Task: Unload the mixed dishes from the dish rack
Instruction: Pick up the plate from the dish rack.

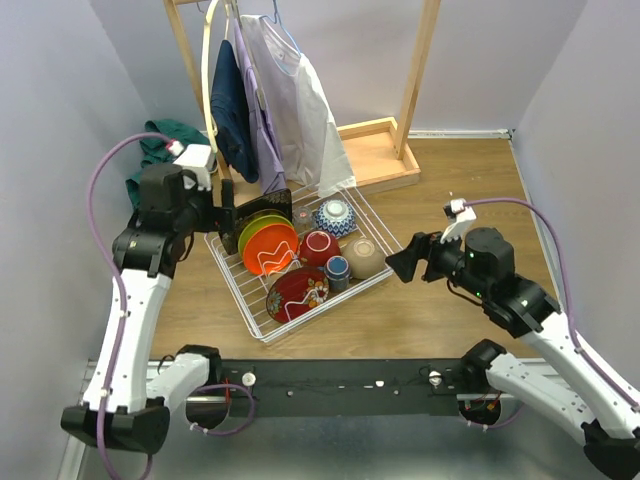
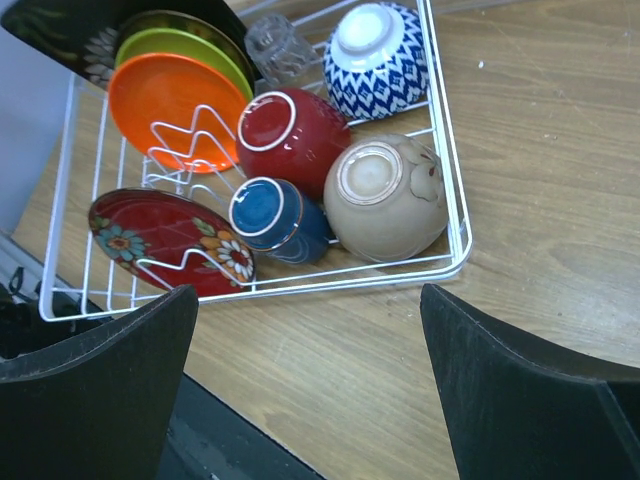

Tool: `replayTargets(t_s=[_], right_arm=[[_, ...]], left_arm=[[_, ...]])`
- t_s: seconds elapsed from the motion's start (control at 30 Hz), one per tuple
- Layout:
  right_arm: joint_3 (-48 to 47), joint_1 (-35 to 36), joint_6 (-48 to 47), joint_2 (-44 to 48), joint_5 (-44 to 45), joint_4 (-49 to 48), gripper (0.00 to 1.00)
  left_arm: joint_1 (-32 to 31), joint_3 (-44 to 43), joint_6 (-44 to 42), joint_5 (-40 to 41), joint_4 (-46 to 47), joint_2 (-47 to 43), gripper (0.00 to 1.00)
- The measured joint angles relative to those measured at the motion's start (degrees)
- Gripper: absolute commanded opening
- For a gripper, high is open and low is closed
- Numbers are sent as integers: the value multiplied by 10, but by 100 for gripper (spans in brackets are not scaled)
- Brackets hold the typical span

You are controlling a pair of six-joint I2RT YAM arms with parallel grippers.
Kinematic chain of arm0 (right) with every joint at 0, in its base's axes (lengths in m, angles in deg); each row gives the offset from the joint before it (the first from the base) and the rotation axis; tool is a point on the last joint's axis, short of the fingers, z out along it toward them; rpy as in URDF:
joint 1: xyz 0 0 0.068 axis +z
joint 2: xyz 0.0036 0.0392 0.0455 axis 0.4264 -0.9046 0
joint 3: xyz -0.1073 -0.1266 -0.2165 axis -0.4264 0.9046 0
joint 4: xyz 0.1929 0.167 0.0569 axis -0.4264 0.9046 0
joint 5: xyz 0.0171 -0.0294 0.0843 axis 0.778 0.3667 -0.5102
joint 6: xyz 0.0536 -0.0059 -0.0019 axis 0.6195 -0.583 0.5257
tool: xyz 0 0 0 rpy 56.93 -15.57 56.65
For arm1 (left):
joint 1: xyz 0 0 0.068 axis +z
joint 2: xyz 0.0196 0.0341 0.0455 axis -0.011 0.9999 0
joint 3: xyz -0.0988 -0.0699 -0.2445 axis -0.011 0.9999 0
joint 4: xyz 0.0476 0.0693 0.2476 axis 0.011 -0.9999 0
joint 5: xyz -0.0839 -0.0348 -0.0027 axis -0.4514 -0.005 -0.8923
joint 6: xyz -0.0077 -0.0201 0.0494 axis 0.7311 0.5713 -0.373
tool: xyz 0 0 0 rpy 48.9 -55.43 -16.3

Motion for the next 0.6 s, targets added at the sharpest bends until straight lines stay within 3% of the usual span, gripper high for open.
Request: replayTargets(t_s=[0.23, 0.6], right_arm=[[0, 0, -6, -49, 16, -21, 100], [-5, 0, -37, -77, 59, -24, 100]], left_arm=[[-113, -38, -109, 106, 5, 96, 99], [-204, -108, -182, 276, -1, 246, 79]])
